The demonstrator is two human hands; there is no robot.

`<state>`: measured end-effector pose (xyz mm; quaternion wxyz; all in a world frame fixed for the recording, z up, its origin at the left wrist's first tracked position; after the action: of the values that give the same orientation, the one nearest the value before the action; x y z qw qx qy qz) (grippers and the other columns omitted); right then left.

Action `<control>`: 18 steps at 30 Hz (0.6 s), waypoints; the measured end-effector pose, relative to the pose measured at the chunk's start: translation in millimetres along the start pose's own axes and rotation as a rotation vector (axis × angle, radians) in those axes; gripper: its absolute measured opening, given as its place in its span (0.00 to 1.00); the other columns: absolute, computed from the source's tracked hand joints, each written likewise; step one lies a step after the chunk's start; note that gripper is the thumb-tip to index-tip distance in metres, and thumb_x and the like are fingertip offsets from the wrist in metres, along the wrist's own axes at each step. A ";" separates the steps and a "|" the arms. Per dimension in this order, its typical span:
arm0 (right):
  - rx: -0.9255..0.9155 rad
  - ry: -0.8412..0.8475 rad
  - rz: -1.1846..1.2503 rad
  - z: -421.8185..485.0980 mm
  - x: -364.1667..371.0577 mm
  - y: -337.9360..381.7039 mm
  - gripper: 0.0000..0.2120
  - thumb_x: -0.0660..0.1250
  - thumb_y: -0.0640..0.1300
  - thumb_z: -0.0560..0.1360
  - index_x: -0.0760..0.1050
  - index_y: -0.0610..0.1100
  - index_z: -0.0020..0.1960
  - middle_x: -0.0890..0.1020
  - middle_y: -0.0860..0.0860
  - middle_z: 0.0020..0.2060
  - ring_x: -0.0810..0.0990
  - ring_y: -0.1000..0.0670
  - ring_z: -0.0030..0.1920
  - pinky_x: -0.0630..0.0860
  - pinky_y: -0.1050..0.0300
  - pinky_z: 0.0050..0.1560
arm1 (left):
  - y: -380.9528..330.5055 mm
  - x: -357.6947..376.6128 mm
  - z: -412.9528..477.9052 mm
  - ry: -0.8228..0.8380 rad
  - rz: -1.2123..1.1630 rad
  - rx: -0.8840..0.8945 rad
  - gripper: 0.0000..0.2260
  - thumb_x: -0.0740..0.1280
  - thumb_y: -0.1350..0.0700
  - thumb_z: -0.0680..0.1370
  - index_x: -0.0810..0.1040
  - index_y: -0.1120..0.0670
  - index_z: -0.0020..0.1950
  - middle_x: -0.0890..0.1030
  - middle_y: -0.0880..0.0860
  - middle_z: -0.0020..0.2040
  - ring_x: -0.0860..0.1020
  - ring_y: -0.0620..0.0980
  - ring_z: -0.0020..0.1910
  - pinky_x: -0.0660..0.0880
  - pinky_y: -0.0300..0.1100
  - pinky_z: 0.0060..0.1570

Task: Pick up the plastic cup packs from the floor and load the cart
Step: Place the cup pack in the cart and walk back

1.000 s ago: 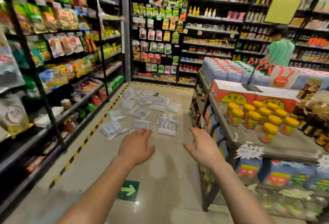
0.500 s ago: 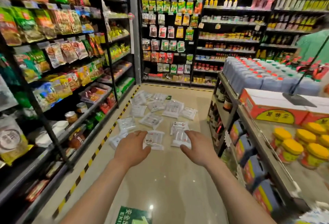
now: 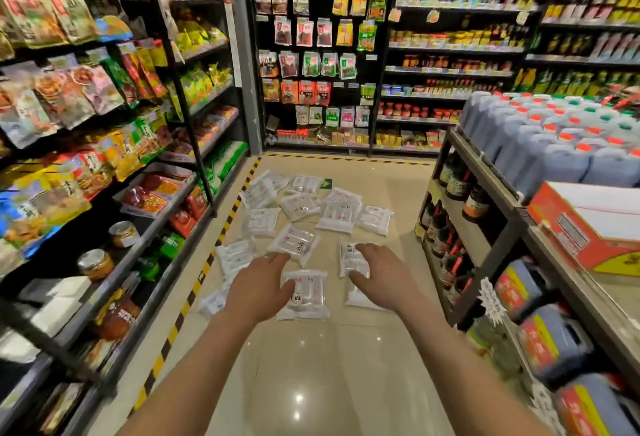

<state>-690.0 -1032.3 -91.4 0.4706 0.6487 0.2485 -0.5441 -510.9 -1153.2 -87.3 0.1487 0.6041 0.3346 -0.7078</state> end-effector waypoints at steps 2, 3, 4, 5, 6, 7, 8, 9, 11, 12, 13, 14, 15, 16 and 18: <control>0.025 -0.001 0.034 40.1 9.9 -0.7 0.29 0.61 0.55 0.78 0.62 0.46 0.76 0.68 0.49 0.73 0.64 0.47 0.72 0.65 0.50 0.69 | 21.0 5.8 42.6 0.039 -0.001 0.002 0.25 0.61 0.47 0.79 0.62 0.50 0.76 0.67 0.50 0.74 0.67 0.51 0.70 0.70 0.45 0.61; 0.039 0.008 0.050 58.4 16.3 -1.7 0.29 0.61 0.55 0.78 0.61 0.46 0.76 0.67 0.49 0.73 0.64 0.47 0.73 0.64 0.50 0.70 | 30.4 9.5 62.0 0.058 0.002 -0.001 0.26 0.61 0.47 0.79 0.62 0.50 0.76 0.66 0.51 0.74 0.67 0.52 0.71 0.69 0.46 0.62; 0.055 0.022 0.065 75.8 23.5 -4.0 0.29 0.62 0.54 0.78 0.61 0.46 0.76 0.67 0.49 0.74 0.63 0.47 0.73 0.63 0.50 0.70 | 38.8 13.2 80.8 0.071 0.002 -0.002 0.26 0.61 0.47 0.79 0.62 0.50 0.76 0.66 0.51 0.74 0.67 0.52 0.71 0.69 0.46 0.62; 0.068 0.038 0.072 93.7 30.9 -7.0 0.30 0.62 0.54 0.78 0.61 0.46 0.76 0.66 0.49 0.74 0.63 0.47 0.73 0.63 0.50 0.70 | 46.2 17.0 99.3 0.079 0.005 -0.002 0.26 0.61 0.47 0.79 0.62 0.50 0.76 0.66 0.51 0.74 0.67 0.52 0.71 0.70 0.46 0.62; 0.076 0.056 0.071 111.9 38.8 -10.8 0.30 0.62 0.54 0.78 0.60 0.46 0.76 0.66 0.49 0.74 0.63 0.47 0.74 0.63 0.50 0.70 | 53.2 21.4 116.8 0.086 0.011 -0.003 0.26 0.61 0.47 0.79 0.62 0.50 0.76 0.67 0.51 0.74 0.67 0.52 0.71 0.70 0.46 0.62; 0.083 0.072 0.072 130.7 46.6 -15.5 0.30 0.62 0.54 0.78 0.60 0.46 0.77 0.66 0.48 0.74 0.62 0.47 0.74 0.63 0.50 0.70 | 59.9 26.1 134.4 0.092 0.013 -0.009 0.26 0.61 0.48 0.79 0.62 0.51 0.76 0.67 0.51 0.74 0.68 0.52 0.70 0.70 0.46 0.61; 0.089 0.084 0.080 150.1 54.3 -21.3 0.30 0.62 0.54 0.78 0.60 0.46 0.76 0.66 0.48 0.74 0.63 0.46 0.74 0.63 0.50 0.70 | 66.7 32.1 152.5 0.099 0.010 -0.016 0.26 0.61 0.48 0.79 0.62 0.51 0.76 0.67 0.51 0.74 0.68 0.51 0.70 0.70 0.45 0.61; 0.093 0.093 0.092 169.9 62.2 -27.5 0.30 0.62 0.54 0.78 0.60 0.46 0.76 0.66 0.48 0.74 0.63 0.46 0.74 0.63 0.49 0.70 | 73.5 38.8 171.1 0.105 0.008 -0.025 0.26 0.62 0.48 0.79 0.62 0.51 0.76 0.67 0.51 0.74 0.68 0.51 0.70 0.69 0.45 0.61; 0.102 0.117 0.112 211.1 80.4 -42.9 0.30 0.62 0.53 0.78 0.60 0.46 0.76 0.67 0.48 0.74 0.63 0.46 0.73 0.63 0.49 0.70 | 88.0 56.9 210.9 0.120 0.016 -0.044 0.26 0.61 0.47 0.79 0.62 0.51 0.76 0.67 0.50 0.74 0.67 0.50 0.71 0.68 0.43 0.61; 0.107 0.133 0.119 232.7 90.6 -52.3 0.30 0.62 0.53 0.78 0.60 0.46 0.76 0.66 0.48 0.74 0.64 0.45 0.73 0.64 0.48 0.70 | 95.4 67.2 232.5 0.128 0.018 -0.057 0.26 0.61 0.47 0.80 0.62 0.51 0.76 0.67 0.50 0.74 0.67 0.50 0.71 0.68 0.42 0.61; 0.109 0.149 0.125 254.5 101.2 -62.1 0.30 0.62 0.53 0.78 0.60 0.46 0.76 0.66 0.48 0.74 0.64 0.45 0.73 0.64 0.48 0.70 | 102.7 78.2 254.7 0.137 0.015 -0.072 0.26 0.61 0.47 0.80 0.62 0.51 0.76 0.67 0.50 0.74 0.67 0.50 0.71 0.68 0.42 0.61; 0.108 0.160 0.135 276.6 112.1 -72.6 0.30 0.62 0.53 0.78 0.60 0.46 0.76 0.66 0.48 0.74 0.64 0.45 0.72 0.64 0.49 0.70 | 110.0 89.5 277.4 0.146 0.009 -0.090 0.26 0.61 0.46 0.80 0.62 0.51 0.76 0.67 0.51 0.74 0.67 0.50 0.71 0.68 0.42 0.61; 0.109 0.166 0.145 299.7 123.0 -84.3 0.29 0.63 0.52 0.78 0.61 0.46 0.76 0.67 0.48 0.73 0.65 0.45 0.72 0.63 0.50 0.70 | 116.4 101.9 300.9 0.160 0.006 -0.109 0.26 0.61 0.46 0.80 0.62 0.51 0.76 0.67 0.51 0.74 0.67 0.50 0.71 0.67 0.43 0.61; 0.111 0.169 0.154 323.5 133.6 -96.8 0.29 0.63 0.52 0.78 0.61 0.45 0.76 0.67 0.48 0.73 0.65 0.45 0.72 0.64 0.50 0.70 | 122.0 114.8 324.9 0.176 0.007 -0.127 0.26 0.61 0.46 0.80 0.61 0.51 0.76 0.67 0.51 0.74 0.68 0.51 0.71 0.67 0.44 0.62; 0.123 0.192 0.164 371.5 155.4 -122.9 0.28 0.62 0.51 0.78 0.62 0.45 0.76 0.68 0.48 0.73 0.66 0.45 0.71 0.64 0.52 0.69 | 132.0 140.0 371.9 0.194 -0.005 -0.175 0.26 0.61 0.47 0.80 0.62 0.51 0.76 0.67 0.51 0.74 0.68 0.51 0.70 0.67 0.44 0.62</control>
<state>-923.8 -1335.7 -266.2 0.4469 0.7437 0.2046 -0.4532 -742.4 -1465.6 -242.6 0.1659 0.6537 0.4092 -0.6145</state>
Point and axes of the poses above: each hand's wrist, its own z-axis towards the middle knuckle, its own x-axis out of the palm, y = z × x, the point moved 8 cm from there along z, towards the middle knuckle
